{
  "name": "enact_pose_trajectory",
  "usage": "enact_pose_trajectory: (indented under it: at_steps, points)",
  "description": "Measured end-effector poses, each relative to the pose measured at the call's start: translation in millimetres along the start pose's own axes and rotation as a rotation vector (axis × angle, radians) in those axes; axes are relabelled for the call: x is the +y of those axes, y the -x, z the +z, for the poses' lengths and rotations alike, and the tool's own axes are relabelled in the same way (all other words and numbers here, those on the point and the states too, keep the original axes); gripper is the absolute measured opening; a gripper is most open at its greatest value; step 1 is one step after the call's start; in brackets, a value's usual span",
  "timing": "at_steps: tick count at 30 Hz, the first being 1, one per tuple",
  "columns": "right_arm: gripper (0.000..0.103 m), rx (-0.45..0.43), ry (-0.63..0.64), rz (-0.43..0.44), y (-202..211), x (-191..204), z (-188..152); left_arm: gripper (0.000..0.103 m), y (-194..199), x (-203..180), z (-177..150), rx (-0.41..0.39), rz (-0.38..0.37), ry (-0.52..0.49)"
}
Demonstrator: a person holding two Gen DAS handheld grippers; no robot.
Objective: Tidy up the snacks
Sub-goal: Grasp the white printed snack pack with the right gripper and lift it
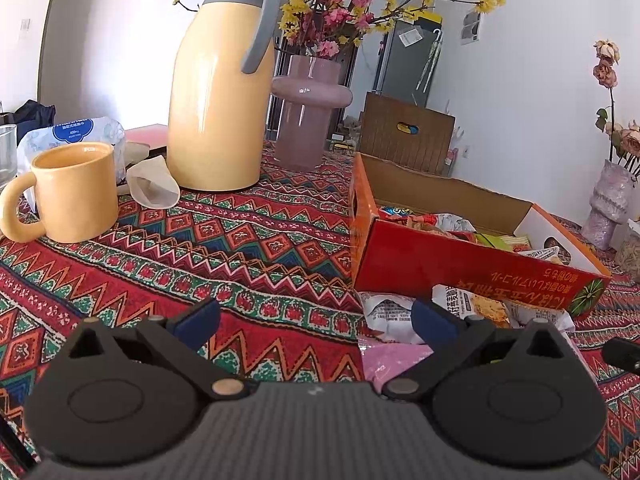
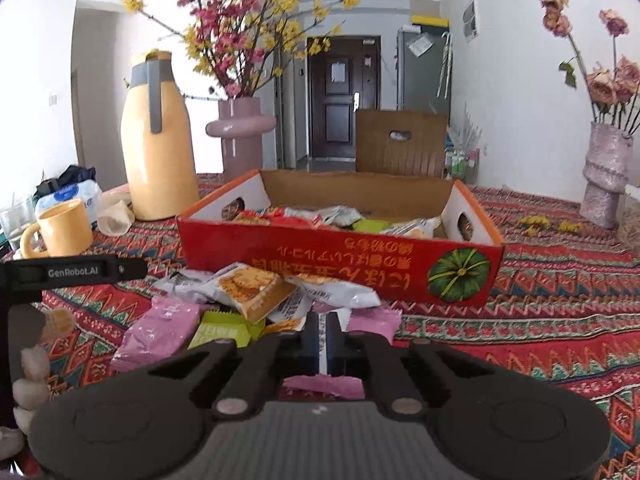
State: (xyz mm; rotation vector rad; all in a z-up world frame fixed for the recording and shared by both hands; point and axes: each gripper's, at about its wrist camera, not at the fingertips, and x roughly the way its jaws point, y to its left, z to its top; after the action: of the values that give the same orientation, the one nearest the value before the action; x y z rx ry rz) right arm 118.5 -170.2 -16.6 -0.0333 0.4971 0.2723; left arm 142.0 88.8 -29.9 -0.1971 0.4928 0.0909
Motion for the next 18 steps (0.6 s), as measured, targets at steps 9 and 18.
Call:
enact_pose_trajectory:
  at_steps: [9,18]
  points:
    - [0.02,0.012,-0.056,-0.009,1.3,-14.9,-4.4,0.103,-2.3,0.1,-0.2,0.01,0.006,0.001]
    - [0.065,0.126,-0.067,0.029,-41.3,-4.1,0.8,0.103,-2.1,0.0,-0.4,0.009,0.001,0.001]
